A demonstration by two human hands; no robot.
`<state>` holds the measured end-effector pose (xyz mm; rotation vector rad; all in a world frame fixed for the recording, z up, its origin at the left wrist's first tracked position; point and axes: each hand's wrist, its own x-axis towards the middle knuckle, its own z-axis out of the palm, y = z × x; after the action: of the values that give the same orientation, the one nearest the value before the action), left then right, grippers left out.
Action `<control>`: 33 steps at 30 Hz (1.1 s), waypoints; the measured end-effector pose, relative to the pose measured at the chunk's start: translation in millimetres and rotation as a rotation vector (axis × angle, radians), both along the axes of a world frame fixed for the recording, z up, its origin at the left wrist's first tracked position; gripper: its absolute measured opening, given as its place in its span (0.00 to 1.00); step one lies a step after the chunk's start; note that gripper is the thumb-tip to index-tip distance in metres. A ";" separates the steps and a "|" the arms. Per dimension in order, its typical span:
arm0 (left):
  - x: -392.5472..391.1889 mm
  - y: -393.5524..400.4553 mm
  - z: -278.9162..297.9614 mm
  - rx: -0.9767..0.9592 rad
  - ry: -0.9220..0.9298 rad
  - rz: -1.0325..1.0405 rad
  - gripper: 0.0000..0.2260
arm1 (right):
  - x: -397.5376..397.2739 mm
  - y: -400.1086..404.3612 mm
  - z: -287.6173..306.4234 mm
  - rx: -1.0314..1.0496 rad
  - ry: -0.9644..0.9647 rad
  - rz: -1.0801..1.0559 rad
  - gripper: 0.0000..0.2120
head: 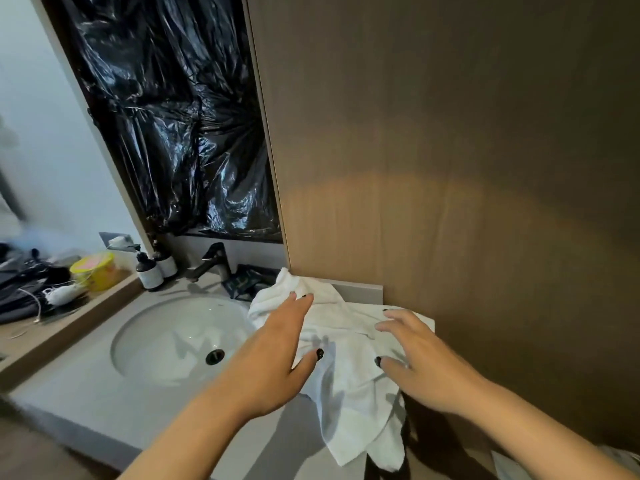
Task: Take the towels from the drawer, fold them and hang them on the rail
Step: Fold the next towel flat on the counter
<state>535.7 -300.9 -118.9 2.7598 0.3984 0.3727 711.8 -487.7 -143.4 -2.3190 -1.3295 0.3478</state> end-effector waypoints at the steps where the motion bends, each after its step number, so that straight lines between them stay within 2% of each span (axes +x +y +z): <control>1: 3.1 7.9 -6.0 -0.007 0.011 0.014 0.33 | 7.2 10.7 -1.6 -0.011 -0.012 0.008 0.25; 8: 16.5 59.4 -46.4 -0.089 0.046 0.064 0.34 | 35.8 80.2 -18.2 -0.065 -0.051 0.046 0.24; 13: 33.4 107.5 -61.1 -0.200 0.018 0.052 0.34 | 53.3 127.1 -27.8 -0.059 -0.087 -0.003 0.22; 17: 53.4 146.6 -68.8 -0.303 0.016 -0.002 0.35 | 69.0 167.5 -29.7 -0.058 -0.060 -0.120 0.16; 22: 74.2 198.3 -83.8 -0.408 0.063 -0.035 0.35 | 82.8 207.6 -46.6 -0.053 0.065 -0.381 0.05; 26: 85.4 229.5 -97.8 -0.481 0.097 -0.085 0.30 | 75.4 224.0 -74.3 0.031 0.265 -0.638 0.15; 29: 93.2 244.4 -110.4 -0.543 0.129 -0.099 0.29 | 65.9 227.1 -83.0 0.118 0.311 -0.738 0.11; 33: 103.7 253.4 -118.5 -0.559 0.099 -0.119 0.25 | 46.0 224.8 -77.1 0.263 0.321 -0.764 0.14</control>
<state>639.5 -47.5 -237.4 2.2436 0.3026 0.0753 757.8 -263.0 -220.5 -2.2247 -0.2674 0.2534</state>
